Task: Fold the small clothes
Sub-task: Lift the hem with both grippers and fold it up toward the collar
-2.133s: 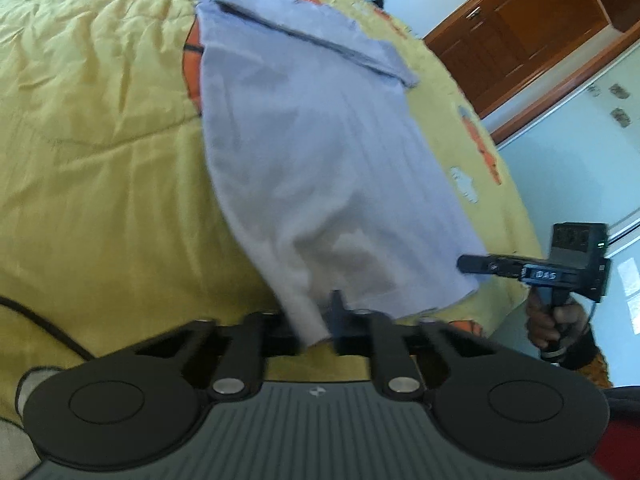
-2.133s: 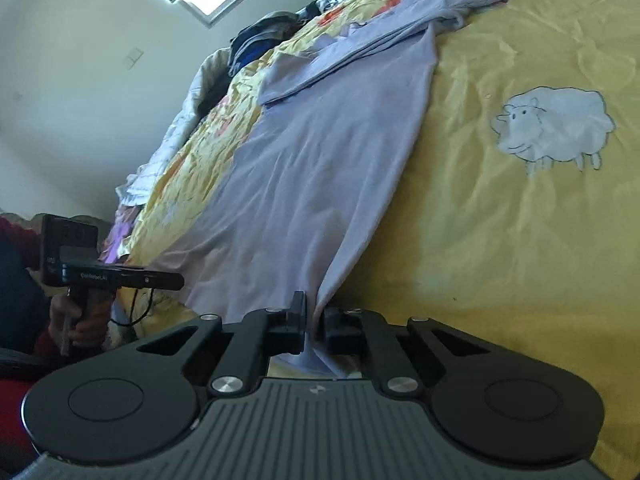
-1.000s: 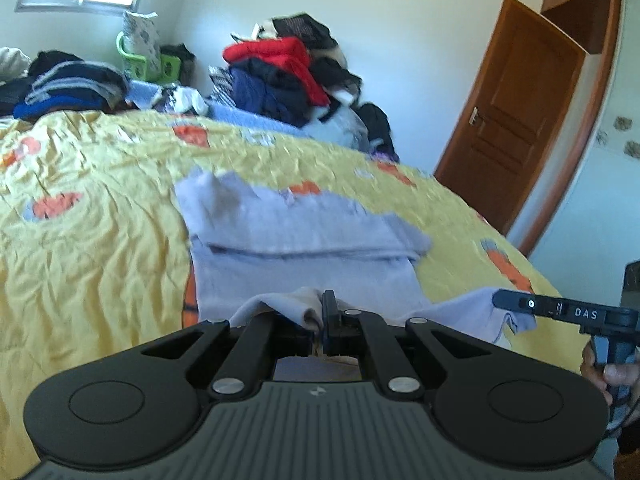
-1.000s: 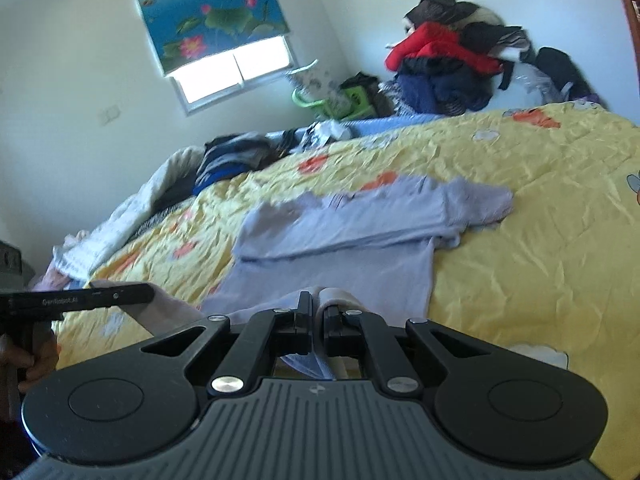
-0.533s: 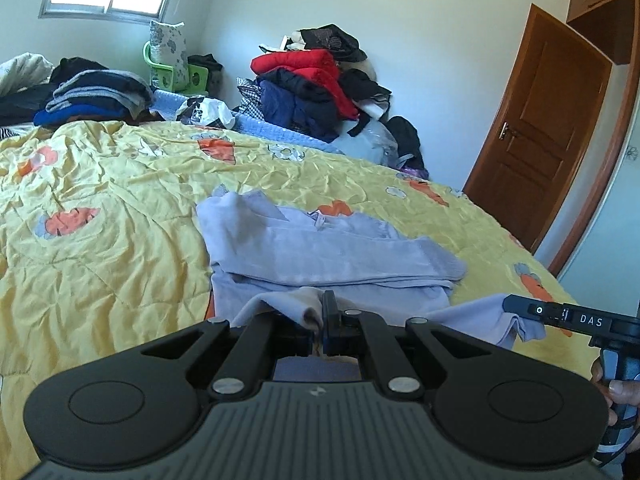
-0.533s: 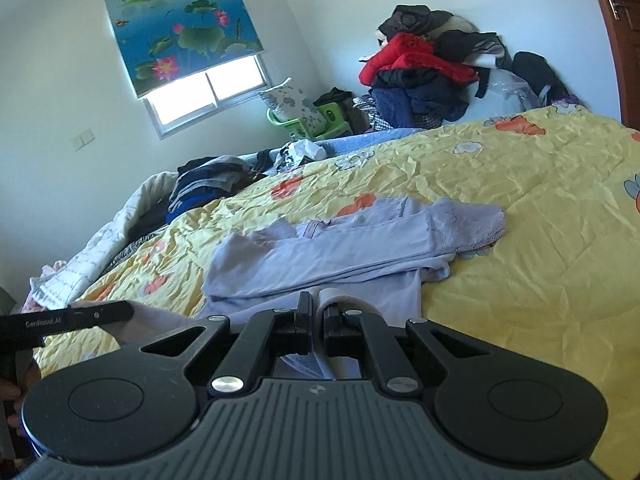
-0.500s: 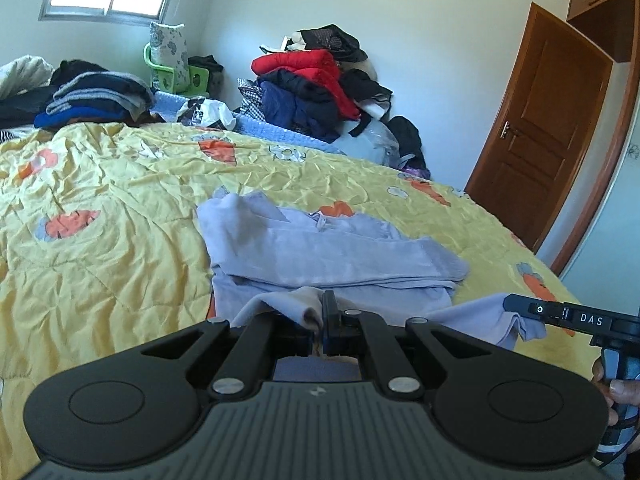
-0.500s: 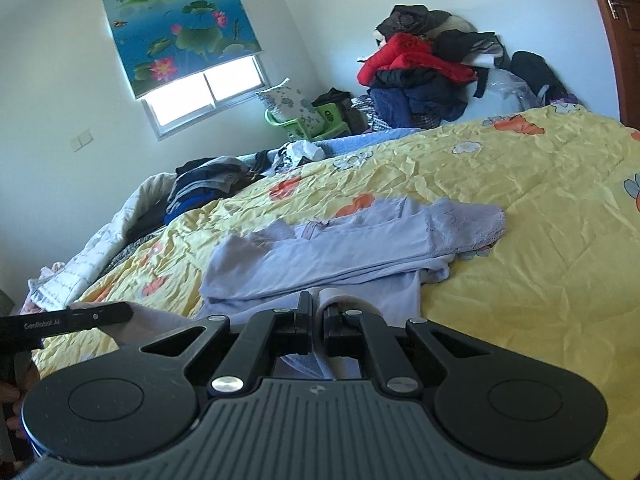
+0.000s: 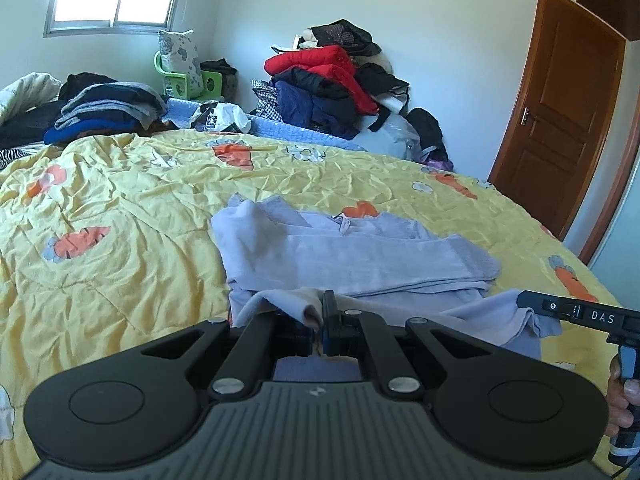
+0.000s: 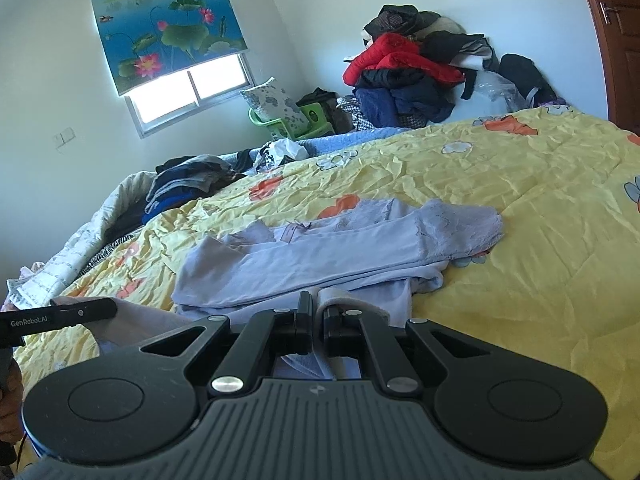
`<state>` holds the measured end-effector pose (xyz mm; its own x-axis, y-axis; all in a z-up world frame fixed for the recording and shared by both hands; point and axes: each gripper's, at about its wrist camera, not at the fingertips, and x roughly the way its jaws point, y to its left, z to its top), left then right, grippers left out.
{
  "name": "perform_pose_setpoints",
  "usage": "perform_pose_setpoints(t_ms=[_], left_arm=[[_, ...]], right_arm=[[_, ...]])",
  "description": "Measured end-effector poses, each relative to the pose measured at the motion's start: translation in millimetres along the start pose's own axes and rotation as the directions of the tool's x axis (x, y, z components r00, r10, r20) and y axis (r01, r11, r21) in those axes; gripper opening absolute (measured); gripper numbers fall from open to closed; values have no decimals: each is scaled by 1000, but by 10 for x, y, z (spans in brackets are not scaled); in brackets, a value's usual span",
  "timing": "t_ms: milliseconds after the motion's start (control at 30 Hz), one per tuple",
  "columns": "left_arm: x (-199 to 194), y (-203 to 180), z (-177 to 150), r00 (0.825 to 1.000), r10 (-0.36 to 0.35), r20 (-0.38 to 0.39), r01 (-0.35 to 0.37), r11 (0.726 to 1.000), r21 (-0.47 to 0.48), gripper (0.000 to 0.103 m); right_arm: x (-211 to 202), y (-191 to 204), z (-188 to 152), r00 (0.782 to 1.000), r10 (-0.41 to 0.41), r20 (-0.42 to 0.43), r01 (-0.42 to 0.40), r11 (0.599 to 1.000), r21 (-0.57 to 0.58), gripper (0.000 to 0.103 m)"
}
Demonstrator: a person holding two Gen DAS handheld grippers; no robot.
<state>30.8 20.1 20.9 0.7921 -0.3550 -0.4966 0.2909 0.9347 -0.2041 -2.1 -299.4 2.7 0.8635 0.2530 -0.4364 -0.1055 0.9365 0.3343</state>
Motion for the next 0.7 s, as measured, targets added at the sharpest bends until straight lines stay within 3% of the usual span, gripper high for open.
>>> perform_pose_setpoints(t_ms=[400,700], left_arm=[[127,15,314,998,0,63,1,1000,-8,4],[430,9,613,994,21,110,-18,1000,-21,4]], right_arm=[[152,3,210,998,-12,54,12,1000,5,8],[477,-37,471,995,-34,95,34,999,5,8]])
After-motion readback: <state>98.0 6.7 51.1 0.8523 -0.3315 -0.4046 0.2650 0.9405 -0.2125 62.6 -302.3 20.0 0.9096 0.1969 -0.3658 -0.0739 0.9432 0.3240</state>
